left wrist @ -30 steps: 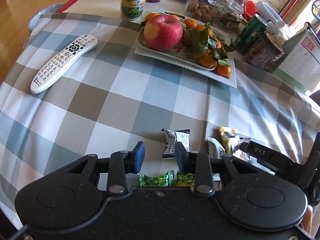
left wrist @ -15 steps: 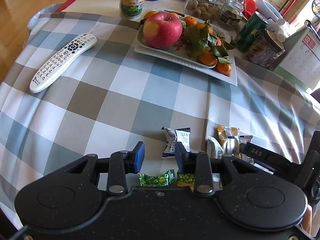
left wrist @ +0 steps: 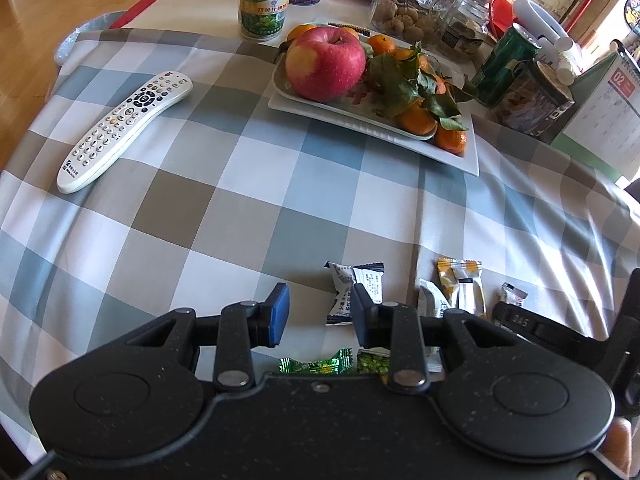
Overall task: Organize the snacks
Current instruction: 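Grasp the white Hawthorn strip packet with the right tool while the left tool grasps the white packet, then lift both held packets and carry them toward the gold tin tray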
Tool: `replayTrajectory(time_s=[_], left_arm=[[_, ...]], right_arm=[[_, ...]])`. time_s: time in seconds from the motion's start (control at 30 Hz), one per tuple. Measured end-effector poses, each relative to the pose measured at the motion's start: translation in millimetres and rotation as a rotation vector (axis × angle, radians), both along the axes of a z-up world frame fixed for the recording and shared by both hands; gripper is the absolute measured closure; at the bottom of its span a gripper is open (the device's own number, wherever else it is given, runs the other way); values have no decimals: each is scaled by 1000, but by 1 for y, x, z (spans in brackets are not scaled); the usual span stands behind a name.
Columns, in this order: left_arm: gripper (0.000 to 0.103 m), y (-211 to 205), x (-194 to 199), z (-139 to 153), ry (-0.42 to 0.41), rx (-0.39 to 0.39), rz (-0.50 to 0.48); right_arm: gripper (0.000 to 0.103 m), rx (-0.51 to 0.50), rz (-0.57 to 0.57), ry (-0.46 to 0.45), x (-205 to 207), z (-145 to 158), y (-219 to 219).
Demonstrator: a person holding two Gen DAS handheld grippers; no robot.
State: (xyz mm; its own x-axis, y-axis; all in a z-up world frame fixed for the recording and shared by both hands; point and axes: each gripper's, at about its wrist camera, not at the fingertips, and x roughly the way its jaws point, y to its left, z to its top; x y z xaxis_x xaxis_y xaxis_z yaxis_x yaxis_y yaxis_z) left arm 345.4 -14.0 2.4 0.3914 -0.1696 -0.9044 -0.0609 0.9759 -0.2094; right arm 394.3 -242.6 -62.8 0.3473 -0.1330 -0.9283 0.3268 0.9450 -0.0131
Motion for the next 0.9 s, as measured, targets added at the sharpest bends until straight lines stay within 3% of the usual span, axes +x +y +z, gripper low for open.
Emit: replayTrajectory(time_s=[0.23,0.43,0.57,0.9], left_arm=[[62,-5,13,-7,-17,-13,-23],[62,-17,15,-20,-12,-45,-50],[61,-31,14,-24,-45,-27,-86],[61,-39,20,-39,-62,28,-74]], right_arm=[[81,87,-48,10,-5,7,-17],[81,248,-112,-30,-13,26,-39],[81,340,-152,-42,-19,32,-51],[81,381,-129,-38,-28,42,-47]])
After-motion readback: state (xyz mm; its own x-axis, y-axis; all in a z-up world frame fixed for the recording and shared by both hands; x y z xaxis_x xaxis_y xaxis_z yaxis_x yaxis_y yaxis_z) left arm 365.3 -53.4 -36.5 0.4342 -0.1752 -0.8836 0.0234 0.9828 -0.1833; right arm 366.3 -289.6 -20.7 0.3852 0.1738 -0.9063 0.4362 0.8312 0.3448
